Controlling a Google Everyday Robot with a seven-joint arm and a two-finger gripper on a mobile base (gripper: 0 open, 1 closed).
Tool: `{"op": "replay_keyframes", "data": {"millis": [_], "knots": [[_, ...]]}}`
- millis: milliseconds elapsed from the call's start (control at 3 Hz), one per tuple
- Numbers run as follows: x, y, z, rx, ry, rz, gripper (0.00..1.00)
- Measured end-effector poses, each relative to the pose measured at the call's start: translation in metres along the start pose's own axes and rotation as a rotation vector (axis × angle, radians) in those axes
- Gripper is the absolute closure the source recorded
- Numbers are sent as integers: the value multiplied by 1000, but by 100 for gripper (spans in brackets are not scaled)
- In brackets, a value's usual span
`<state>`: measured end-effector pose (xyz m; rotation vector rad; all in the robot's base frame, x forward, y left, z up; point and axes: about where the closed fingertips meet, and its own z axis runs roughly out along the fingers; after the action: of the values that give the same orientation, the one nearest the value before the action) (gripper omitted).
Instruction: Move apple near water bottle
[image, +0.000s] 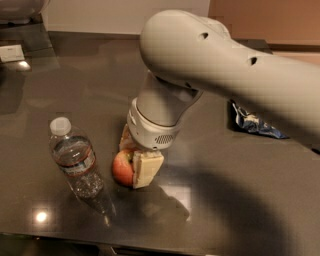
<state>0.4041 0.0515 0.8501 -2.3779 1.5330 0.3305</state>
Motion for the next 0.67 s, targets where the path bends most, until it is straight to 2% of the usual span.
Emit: {"op": "replay_keyframes", "data": {"millis": [667], "knots": [[-2, 1, -2, 6, 4, -5, 12]]}}
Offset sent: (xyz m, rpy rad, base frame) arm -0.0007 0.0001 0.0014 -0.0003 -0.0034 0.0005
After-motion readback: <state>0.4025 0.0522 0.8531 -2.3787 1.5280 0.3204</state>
